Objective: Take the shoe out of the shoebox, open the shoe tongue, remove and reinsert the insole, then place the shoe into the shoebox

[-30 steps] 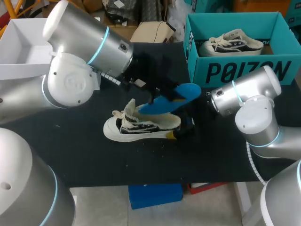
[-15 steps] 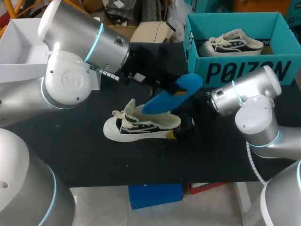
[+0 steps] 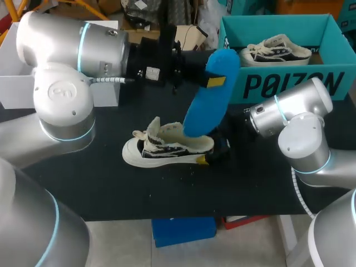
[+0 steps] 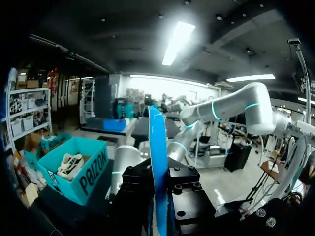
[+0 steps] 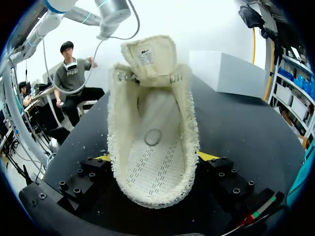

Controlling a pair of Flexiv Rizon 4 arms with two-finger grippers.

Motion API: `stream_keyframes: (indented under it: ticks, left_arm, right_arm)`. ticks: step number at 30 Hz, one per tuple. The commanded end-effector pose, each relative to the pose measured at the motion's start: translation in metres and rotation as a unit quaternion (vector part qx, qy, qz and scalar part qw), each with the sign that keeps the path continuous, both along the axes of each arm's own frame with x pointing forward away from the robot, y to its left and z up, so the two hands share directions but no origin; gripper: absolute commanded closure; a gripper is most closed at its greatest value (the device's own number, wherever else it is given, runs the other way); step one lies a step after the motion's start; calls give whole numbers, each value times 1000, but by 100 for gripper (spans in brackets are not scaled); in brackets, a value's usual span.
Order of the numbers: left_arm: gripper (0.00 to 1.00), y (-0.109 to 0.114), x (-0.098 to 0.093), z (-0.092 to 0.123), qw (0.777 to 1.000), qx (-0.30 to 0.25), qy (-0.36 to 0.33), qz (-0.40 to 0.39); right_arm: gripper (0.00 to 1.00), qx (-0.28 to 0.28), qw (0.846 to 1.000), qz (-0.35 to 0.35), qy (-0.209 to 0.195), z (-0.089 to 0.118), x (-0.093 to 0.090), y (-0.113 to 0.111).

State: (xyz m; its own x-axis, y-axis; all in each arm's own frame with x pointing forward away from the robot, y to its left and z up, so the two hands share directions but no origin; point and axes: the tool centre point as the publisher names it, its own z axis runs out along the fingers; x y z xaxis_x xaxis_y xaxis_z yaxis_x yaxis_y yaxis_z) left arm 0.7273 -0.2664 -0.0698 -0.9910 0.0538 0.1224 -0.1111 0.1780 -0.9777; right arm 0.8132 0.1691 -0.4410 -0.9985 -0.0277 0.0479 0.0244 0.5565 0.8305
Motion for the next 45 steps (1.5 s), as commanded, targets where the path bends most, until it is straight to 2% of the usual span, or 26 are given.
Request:
stream_keyframes:
  ticks: [1,7,12,16,24,33,39,40,41,42,45]
  left_arm:
    - [100,12,-16,16,1000,-16,13,13]
    - [100,20,-24,42,999,-28,21,34]
    - [100,24,-28,62,994,-89,51,37]
    - [100,27,-31,74,992,-114,49,33]
    - [100,30,-33,88,986,-155,61,21]
    - [100,32,-37,103,986,-157,54,19]
    - [100,32,-38,104,987,-154,50,20]
    - [100,32,-38,104,987,-154,50,20]
    - [100,32,-38,104,987,-154,50,20]
    - [100,32,-38,104,987,-154,50,20]
    - [100,32,-38,104,987,-154,50,20]
  right_arm:
    - [100,-1,1000,0,1,-5,0,0]
    - [100,-1,1000,0,1,-5,0,0]
    - [100,-1,1000,0,1,-5,0,0]
    - [100,-1,1000,0,1,-5,0,0]
    - [100,-1,1000,0,1,-5,0,0]
    - [100,-1,1000,0,1,-5,0,0]
    - [100,-1,1000,0,1,-5,0,0]
    - [90,-1,1000,0,1,-5,0,0]
    - [50,-2,1000,-1,0,-4,0,-1]
    - [0,-3,1000,-1,-1,-3,0,-2]
    - [0,-12,1000,1,-7,4,1,-5]
